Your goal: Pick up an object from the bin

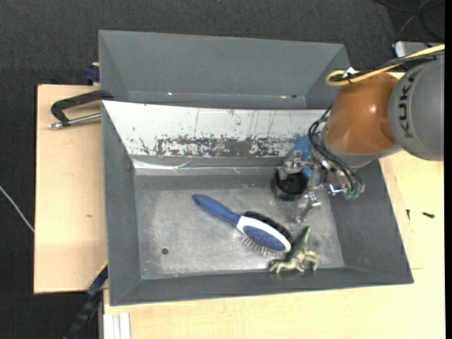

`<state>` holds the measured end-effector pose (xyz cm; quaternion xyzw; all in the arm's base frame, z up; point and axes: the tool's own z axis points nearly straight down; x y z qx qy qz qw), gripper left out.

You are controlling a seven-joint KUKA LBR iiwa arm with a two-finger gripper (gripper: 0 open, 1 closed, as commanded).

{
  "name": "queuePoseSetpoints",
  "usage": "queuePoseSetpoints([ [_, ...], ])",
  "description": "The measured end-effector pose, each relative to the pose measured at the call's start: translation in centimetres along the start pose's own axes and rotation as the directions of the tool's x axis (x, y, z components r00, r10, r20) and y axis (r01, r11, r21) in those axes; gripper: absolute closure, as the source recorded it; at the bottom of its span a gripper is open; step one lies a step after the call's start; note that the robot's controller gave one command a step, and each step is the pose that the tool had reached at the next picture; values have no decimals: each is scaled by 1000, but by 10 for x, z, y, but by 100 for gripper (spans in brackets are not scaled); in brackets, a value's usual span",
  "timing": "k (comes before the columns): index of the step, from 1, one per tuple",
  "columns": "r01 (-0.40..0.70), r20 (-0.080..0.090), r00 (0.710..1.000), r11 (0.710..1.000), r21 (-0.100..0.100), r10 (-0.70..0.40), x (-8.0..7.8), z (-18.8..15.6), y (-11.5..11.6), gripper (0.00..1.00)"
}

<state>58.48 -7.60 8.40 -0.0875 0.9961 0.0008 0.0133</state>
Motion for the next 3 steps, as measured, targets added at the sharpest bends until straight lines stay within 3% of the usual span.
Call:
queuePoseSetpoints([
  [1, -1, 27, 1000, 1000, 6, 1, -7, -5, 0, 100],
  [2, 216, -13, 976, 976, -1, -216, -9, -114, 10, 100],
  [3, 536, -13, 844, 844, -9, -536, -28, -214, 42, 100],
])
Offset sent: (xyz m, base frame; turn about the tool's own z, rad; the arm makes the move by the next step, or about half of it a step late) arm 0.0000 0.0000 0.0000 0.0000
